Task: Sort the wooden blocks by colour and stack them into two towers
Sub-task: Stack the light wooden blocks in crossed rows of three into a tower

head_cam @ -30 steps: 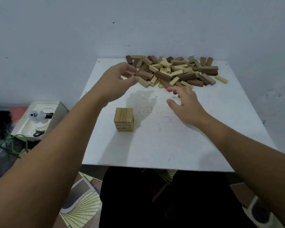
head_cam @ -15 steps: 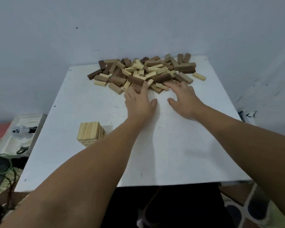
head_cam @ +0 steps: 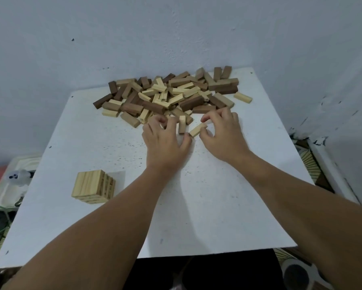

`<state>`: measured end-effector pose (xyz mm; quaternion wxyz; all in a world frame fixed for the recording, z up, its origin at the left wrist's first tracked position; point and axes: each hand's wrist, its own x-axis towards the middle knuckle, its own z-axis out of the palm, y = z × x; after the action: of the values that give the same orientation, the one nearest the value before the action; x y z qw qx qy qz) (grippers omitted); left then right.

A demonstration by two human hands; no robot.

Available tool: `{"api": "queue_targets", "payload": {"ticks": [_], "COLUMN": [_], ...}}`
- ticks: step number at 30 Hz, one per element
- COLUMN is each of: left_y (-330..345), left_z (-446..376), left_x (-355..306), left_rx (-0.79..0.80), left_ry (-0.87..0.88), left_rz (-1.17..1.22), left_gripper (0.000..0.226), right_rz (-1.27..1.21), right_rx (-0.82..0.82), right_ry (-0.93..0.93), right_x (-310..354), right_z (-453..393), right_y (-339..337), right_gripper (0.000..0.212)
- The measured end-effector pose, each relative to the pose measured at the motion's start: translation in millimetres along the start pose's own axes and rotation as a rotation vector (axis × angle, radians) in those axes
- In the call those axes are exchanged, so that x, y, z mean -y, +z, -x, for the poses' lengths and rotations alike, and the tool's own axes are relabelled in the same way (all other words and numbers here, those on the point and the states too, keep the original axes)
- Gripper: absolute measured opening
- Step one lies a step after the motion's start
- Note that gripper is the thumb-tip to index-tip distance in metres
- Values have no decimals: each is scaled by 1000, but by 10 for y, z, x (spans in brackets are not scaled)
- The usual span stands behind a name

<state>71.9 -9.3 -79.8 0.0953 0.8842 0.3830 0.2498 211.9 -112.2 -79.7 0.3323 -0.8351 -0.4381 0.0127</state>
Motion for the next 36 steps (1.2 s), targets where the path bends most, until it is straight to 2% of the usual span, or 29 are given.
{"api": "queue_targets", "payload": {"ticks": [3,6,9,14,18,20,23,26,32,36], "left_y": [-2,-7,-18,-3,54,58,54,59,67,41], "left_z": [7,14,28,20,4,-2,-2,-4,1,15], "left_x": [4,-10,-18,3,56,66,66,74,64,59], "left_rx": [9,5,3,22,-10,-4,6,-5,-26,2], "left_ry": [24,56,86,180,237,246,252,259,289,310], "left_rz": [-12,29,46,25,28,25,19,34,39,34], "left_gripper": [34,32,39,34,31,32,34,34,28,24], "right_rz": [53,7,-42,-164,53,198,348,411,380,307], "right_rx": [57,74,65,-104,-187,-115,116,261,43,-28], "right_ry": [-47,-48,-34,65,119,153,261,258,217,232], "right_x": [28,22,-6,-7,-116,-240,-454,-531,-424,-271], "right_z": [18,12,-1,-9,-79,-183,-366,-421,-109,282], "right_y": [3,-19,-16,-71,-212,-306,-467,-528,-525,-513], "right_gripper": [27,24,31,44,38,46,60,57,43,26]}}
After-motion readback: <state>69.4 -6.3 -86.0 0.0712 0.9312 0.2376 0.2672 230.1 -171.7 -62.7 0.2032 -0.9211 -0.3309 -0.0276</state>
